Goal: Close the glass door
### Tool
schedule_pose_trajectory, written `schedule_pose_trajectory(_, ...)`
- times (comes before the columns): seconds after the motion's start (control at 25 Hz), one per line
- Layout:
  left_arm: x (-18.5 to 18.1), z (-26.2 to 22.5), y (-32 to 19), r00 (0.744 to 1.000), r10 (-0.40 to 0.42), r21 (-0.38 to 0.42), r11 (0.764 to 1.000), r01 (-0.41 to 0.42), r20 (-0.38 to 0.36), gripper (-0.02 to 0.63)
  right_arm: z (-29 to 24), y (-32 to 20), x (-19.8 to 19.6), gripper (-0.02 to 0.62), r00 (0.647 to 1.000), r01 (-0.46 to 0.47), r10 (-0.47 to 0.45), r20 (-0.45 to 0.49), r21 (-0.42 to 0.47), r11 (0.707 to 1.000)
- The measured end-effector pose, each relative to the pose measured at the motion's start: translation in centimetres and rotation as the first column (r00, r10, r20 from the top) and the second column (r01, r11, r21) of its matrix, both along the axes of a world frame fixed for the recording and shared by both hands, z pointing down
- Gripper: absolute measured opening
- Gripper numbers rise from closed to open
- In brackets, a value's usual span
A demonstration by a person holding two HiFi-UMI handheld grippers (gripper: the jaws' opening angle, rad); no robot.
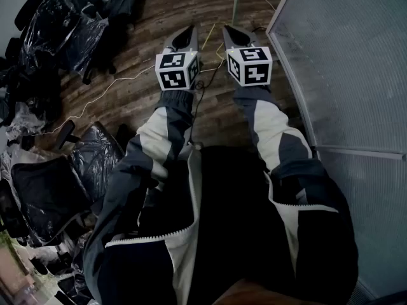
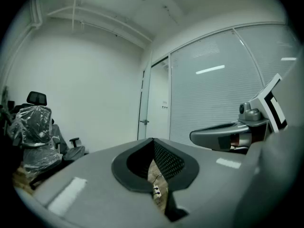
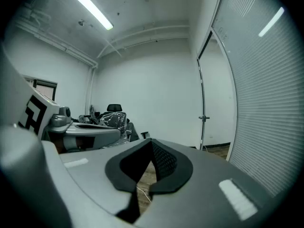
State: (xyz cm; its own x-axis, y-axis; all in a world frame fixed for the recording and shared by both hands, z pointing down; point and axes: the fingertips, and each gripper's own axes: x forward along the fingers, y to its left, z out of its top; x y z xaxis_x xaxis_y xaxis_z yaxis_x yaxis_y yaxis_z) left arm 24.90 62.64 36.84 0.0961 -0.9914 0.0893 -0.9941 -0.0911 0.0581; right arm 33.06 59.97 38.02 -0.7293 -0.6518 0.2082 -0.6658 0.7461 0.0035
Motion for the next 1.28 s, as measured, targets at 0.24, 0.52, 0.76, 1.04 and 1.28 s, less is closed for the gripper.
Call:
schedule_pose_trajectory(0.24,-0.9,0.1,0.4,1.000,-0.008,0.003,1.000,0.008,-0.011,0.005,-0.2,0.3,-0.5,0.002,1.000,0.005,-0.005,0.006,0.003,1.000)
schedule_pose_trajectory(0.52,-1.8,0.0,0.3,1.000,-0.015,0.008,1.000,0.015,-0.003,0.005,-0.5,0.4,-1.3,0.005,0.999,0.026,-0.025,0.020,-0.011,1.000)
schedule_pose_trajectory(0.76,-3.1,0.5,0.5,1.000,-0.015,0.005,1.000,0.015,-0.007,0.005,-0.4,0.8,-2.3,0.005,1.000,0.021,-0.021,0.016,0.003,1.000)
schedule_pose_trajectory(1.04,-5.0,0.4,0.5,1.000,-0.004,0.003,1.000,0.004,-0.031,0.005,-0.2,0.6,-4.1,0.005,1.000,-0.003,0.003,-0.001,0.002,1.000)
schedule_pose_trajectory(1.28,-7.7,1.3,0.1,1.000,0.006,-0.001,1.000,-0.006,-0.026,0.005,0.2,0.2,-6.2,0.005,1.000,-0.019,0.019,-0.007,-0.002,1.000)
